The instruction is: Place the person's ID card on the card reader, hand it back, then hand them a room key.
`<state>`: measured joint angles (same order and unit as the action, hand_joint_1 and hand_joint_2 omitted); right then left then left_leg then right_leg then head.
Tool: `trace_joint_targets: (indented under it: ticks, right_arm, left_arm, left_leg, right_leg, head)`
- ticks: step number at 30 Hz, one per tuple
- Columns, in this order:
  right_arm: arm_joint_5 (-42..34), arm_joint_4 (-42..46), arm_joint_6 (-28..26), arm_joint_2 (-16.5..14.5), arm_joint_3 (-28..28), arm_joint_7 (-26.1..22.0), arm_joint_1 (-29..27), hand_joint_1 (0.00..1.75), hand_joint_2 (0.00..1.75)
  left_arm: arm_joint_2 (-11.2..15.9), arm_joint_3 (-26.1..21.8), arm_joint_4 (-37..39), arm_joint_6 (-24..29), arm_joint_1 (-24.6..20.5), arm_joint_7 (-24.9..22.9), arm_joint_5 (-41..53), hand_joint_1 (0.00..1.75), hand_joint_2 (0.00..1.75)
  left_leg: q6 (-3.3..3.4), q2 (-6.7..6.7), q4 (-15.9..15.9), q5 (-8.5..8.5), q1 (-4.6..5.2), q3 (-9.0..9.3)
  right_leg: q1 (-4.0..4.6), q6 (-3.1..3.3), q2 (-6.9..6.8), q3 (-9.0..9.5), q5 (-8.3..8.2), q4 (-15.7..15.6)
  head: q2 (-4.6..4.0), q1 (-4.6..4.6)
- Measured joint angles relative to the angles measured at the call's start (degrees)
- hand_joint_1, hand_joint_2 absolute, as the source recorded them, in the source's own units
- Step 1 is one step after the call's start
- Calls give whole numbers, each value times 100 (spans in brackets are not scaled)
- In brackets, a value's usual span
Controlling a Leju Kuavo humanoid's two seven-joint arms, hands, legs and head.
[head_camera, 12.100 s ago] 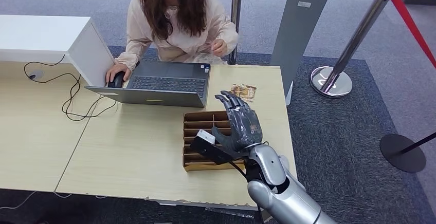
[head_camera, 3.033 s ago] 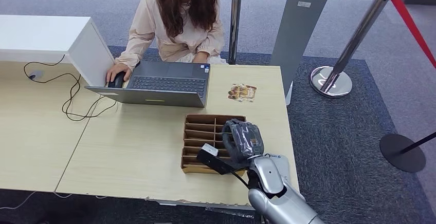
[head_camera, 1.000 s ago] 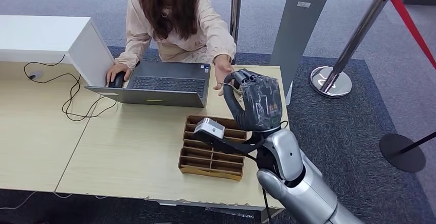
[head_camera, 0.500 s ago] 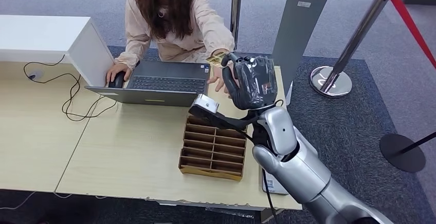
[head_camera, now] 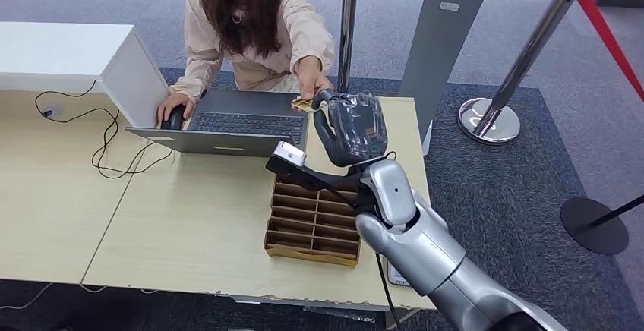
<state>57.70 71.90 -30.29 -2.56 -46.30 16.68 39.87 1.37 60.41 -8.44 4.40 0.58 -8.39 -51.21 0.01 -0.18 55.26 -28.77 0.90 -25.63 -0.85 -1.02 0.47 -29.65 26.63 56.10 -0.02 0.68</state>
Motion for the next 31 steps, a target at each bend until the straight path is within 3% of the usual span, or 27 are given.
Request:
trace_joint_targets:
  ticks: [1,2,5,6,13,17,23,31]
  right_arm:
    - [-10,-60,-5,-19,-2,-2,5,174,175]
    - [-22,-117,-11,-34,-5,-4,9,152,175]
    - [-71,-274,-25,-73,-13,-5,14,26,175]
    - [-98,-333,-31,-85,-15,-9,16,4,175]
    - [-373,-540,-188,-127,-13,-93,-26,0,175]
    - [-695,-411,-325,-111,16,-184,-179,0,0]
    - [-1349,772,-596,83,170,-448,-806,0,0]
    - [-1658,3012,-980,450,628,-1286,-2333,0,0]
  left_arm:
    - [-3,0,0,2,0,2,4,0,0]
    - [-7,0,0,4,-1,2,8,0,0]
    - [-16,0,1,9,-4,3,20,0,0]
    - [-20,0,1,12,-6,3,25,0,0]
    - [-24,0,18,32,-10,4,58,0,0]
    - [-25,1,28,52,-10,22,55,0,0]
    - [-25,2,34,133,8,91,5,0,0]
    - [-30,-7,35,168,21,38,-186,0,0]
  left_leg:
    - [0,0,0,0,0,0]
    - [0,0,0,0,0,0]
    - [0,0,0,0,1,0]
    - [0,0,0,0,1,1]
    - [0,1,1,0,2,2]
    - [0,2,2,0,3,3]
    - [1,2,4,-1,4,3]
    - [5,4,4,-7,6,3]
  right_leg:
    - [0,0,0,0,0,0]
    - [0,0,0,0,0,0]
    - [-1,0,0,-1,0,0]
    - [-1,0,0,-1,0,0]
    - [-1,0,0,-1,0,0]
    - [-1,0,1,-2,0,0]
    - [-1,0,1,-5,0,-1]
    - [-3,-3,2,-3,2,-5]
  head:
    - [0,-1]
    - [0,0]
    - [-1,-1]
    - [-1,-1]
    - [-1,0]
    - [-1,0]
    - [-1,0]
    - [0,1]
